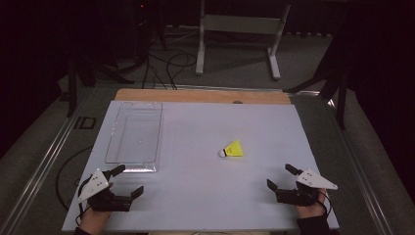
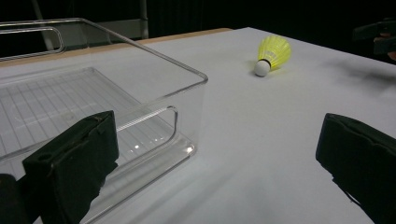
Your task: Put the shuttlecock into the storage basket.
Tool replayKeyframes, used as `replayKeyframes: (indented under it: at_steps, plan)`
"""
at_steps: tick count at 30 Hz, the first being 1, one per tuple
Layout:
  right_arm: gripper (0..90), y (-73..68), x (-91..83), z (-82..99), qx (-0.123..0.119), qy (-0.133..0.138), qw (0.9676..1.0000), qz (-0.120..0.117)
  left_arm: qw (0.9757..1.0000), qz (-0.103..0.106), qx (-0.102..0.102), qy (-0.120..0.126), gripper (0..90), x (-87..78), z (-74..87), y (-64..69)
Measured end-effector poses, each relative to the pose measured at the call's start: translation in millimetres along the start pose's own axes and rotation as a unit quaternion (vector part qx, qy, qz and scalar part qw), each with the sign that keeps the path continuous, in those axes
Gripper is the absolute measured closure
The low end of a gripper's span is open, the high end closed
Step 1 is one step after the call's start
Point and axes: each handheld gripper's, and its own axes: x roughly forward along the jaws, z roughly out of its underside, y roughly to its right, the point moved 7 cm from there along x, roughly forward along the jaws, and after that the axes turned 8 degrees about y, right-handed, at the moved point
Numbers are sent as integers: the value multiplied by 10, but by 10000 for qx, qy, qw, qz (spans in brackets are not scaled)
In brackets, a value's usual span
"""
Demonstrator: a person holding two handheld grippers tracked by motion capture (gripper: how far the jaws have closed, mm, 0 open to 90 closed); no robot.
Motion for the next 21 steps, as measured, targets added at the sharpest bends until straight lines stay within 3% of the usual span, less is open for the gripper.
replayKeyframes:
  at_steps: [21]
  plan:
    - [80,-12,-17,-32,-86,36,10000,-6,9999,18,-117,-78,2,3,0,-16]
